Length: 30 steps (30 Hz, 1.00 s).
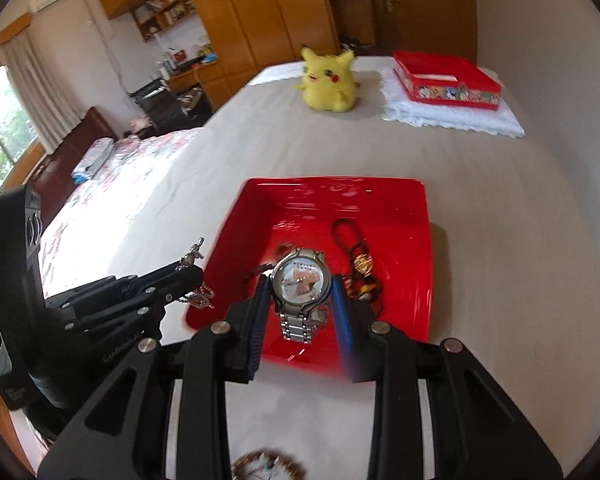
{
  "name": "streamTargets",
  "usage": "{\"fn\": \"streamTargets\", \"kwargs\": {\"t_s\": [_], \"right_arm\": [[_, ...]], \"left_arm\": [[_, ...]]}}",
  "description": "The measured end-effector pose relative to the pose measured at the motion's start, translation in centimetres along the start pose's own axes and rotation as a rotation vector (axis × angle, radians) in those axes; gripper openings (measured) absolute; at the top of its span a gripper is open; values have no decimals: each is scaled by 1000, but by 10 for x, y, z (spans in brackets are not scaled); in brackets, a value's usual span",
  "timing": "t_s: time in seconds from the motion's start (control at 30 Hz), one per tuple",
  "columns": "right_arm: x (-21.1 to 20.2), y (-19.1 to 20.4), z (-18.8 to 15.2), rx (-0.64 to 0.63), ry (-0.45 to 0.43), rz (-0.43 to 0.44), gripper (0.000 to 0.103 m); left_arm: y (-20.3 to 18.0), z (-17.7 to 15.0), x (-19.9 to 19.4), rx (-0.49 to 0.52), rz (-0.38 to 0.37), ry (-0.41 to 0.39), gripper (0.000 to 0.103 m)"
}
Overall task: Organize jewelry
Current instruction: 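Carry the silver chain and watch into the red tray and open both tools, then withdraw both tools from the tray toward the wooden bead bracelet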
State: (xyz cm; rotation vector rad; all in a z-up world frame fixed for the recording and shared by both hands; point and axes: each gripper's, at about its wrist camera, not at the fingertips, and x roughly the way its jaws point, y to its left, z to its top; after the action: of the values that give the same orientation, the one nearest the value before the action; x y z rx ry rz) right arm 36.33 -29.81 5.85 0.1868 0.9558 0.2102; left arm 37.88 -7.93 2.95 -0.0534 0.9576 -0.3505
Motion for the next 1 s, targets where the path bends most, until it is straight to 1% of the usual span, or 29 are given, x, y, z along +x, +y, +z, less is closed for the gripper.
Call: {"fn": "streamTargets", "kwargs": {"t_s": [0.03, 0.13, 0.27, 0.4, 0.5, 0.53, 0.57, 0.6, 0.63, 0.67, 0.73, 0.83, 0.9, 0.97, 1.0], "right_arm": [[9, -6, 4, 8, 7, -6, 29], [42, -22, 16, 35, 34, -29, 29], [80, -35, 25, 60, 62, -33, 29], [114, -44, 35, 86, 95, -49, 29], [128, -46, 39, 96, 109, -55, 31], [135, -46, 41, 88, 127, -67, 31], [137, -46, 42, 88, 127, -77, 34], [138, -47, 43, 90, 124, -87, 37], [138, -49, 45, 92, 117, -92, 37], [135, -50, 45, 91, 111, -90, 37], [128, -51, 43, 92, 100, -83, 37], [107, -55, 37, 102, 65, -70, 37], [87, -54, 28, 96, 48, -46, 37], [67, -50, 18, 77, 28, -40, 37], [55, -46, 9, 62, 15, -40, 41]], "left_arm": [[0, 7, 16, -7, 5, 15, 16], [1, 18, 44, -16, 11, 36, 16], [5, 33, 84, -41, 19, 80, 16], [8, 42, 113, -49, 61, 115, 16], [8, 46, 129, -59, 73, 152, 17], [8, 47, 132, -58, 79, 158, 23], [8, 49, 135, -60, 86, 162, 32], [8, 52, 136, -66, 92, 161, 36], [9, 53, 136, -71, 95, 161, 42], [10, 54, 135, -75, 94, 162, 45], [11, 54, 126, -75, 69, 151, 45], [12, 48, 102, -69, 44, 113, 53], [12, 35, 78, -55, 46, 79, 61], [11, 21, 54, -45, 62, 49, 72], [10, 10, 39, -35, 54, 24, 75]]}}
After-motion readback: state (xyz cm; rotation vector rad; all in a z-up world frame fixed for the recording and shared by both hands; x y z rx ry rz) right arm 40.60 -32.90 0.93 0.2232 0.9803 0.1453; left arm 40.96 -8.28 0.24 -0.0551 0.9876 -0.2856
